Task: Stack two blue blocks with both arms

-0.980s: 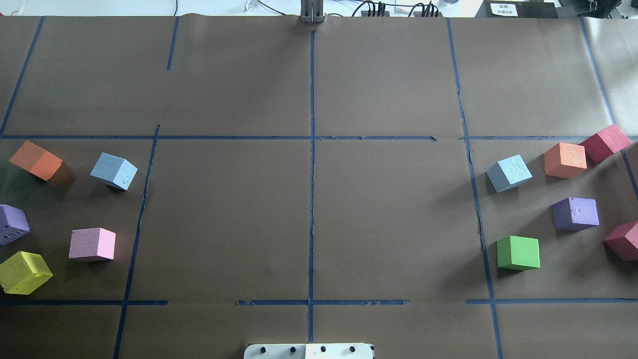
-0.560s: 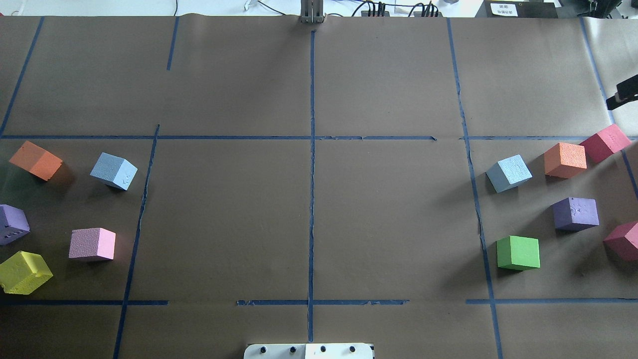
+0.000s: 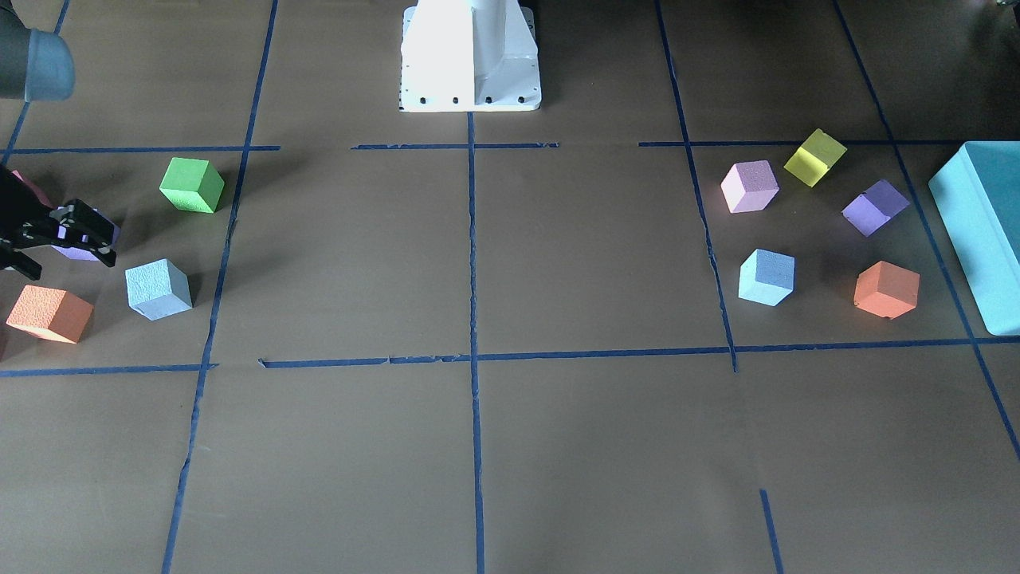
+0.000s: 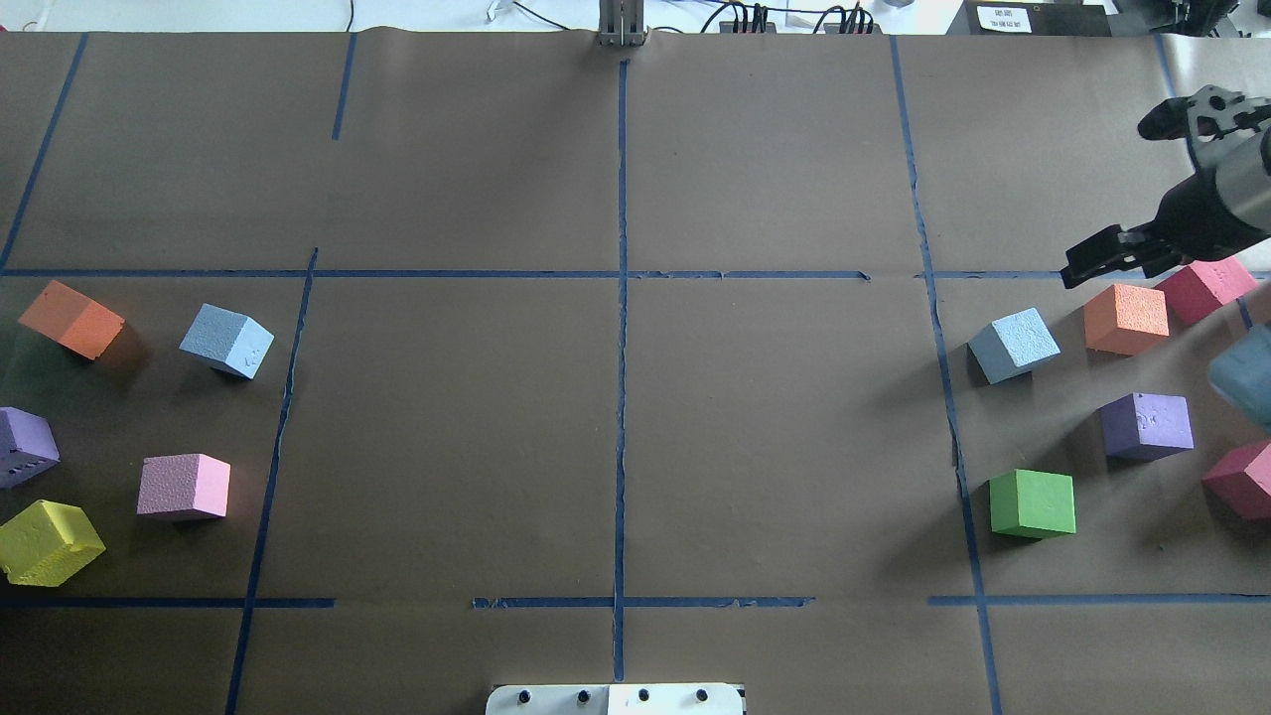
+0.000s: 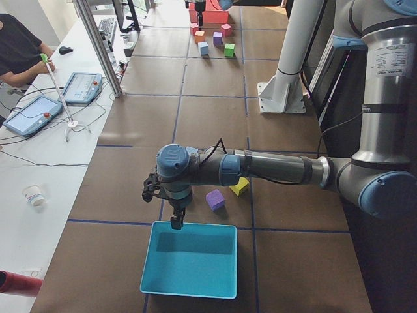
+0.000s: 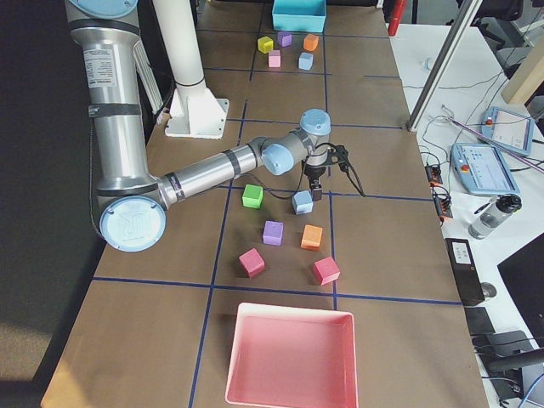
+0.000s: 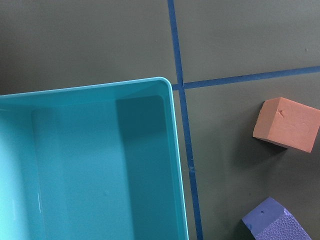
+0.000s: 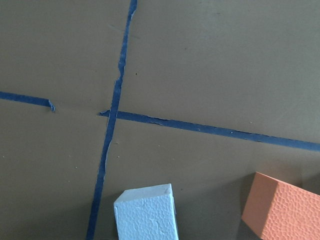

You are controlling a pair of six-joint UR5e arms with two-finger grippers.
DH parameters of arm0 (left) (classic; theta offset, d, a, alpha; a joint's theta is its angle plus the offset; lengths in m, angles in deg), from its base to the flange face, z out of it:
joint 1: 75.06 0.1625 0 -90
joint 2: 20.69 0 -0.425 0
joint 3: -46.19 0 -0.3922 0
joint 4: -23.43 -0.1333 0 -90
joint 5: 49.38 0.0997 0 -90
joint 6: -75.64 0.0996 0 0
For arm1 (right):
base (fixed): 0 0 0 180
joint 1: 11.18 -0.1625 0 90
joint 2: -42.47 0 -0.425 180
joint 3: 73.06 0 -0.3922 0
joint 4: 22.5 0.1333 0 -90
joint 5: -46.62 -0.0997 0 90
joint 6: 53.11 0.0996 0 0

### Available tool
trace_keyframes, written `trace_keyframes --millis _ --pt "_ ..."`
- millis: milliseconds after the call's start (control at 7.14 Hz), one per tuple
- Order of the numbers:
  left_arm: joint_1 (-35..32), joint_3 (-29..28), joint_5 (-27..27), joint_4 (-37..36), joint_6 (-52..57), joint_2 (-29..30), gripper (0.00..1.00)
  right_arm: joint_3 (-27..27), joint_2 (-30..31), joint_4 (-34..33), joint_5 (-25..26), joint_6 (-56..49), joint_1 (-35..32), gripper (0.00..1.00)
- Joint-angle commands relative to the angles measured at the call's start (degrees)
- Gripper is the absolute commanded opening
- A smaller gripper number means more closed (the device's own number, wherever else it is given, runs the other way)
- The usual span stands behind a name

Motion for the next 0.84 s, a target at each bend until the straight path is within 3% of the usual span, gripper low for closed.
trace_keyframes --millis 0,700 --pt "0.0 0.4 0.0 0.0 -0.2 -0.1 1.00 -4.1 -2.2 2.5 0.5 0.7 3.3 1.00" --pt "0.0 0.6 -0.1 0.0 -0.6 0.0 1.00 -7.1 -2.3 2.4 2.5 0.2 8.1 1.00"
